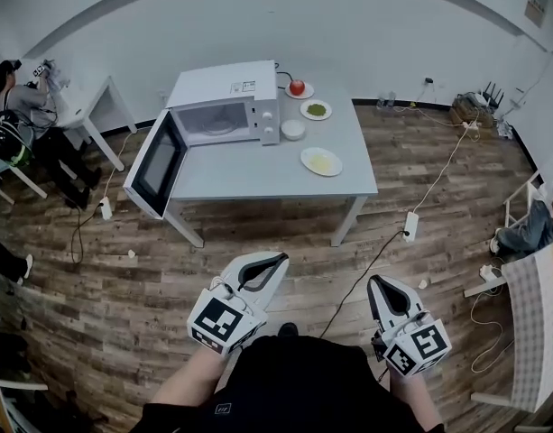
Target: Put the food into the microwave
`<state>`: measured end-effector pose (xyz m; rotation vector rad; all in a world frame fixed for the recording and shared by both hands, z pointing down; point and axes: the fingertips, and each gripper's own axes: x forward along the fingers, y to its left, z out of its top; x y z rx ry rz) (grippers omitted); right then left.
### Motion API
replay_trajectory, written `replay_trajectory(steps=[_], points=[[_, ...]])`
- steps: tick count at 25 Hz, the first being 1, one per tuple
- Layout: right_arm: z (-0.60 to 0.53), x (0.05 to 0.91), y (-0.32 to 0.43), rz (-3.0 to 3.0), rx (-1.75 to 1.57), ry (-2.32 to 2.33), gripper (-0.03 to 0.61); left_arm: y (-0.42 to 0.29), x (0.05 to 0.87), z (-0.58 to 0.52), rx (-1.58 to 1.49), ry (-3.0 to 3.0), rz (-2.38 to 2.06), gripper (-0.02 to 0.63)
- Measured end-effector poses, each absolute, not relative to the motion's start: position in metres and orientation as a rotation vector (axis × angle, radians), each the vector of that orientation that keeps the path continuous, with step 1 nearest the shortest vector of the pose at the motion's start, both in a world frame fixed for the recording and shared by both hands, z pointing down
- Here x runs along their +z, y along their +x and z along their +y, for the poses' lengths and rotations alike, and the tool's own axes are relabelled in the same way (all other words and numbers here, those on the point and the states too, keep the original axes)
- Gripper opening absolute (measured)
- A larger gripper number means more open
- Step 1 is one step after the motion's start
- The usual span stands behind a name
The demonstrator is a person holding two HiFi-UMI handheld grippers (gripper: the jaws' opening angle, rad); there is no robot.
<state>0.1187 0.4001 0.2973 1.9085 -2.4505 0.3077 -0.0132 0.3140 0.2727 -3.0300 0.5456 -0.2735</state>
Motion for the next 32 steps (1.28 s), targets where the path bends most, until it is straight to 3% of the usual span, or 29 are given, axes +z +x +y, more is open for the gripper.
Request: replay_trajectory(steps=[13,32], points=[[0.284,0.324,0.142,-2.454,0.43,1.816,0.015,0.011,0.302,0.204,-0.369,-3.09,0.596,0.008],[0.104,0.341,0.276,-2.6,0.473,1.573,0.015,0.161,0.315,0.036,-0.496,-3.077,0.789,0.008]])
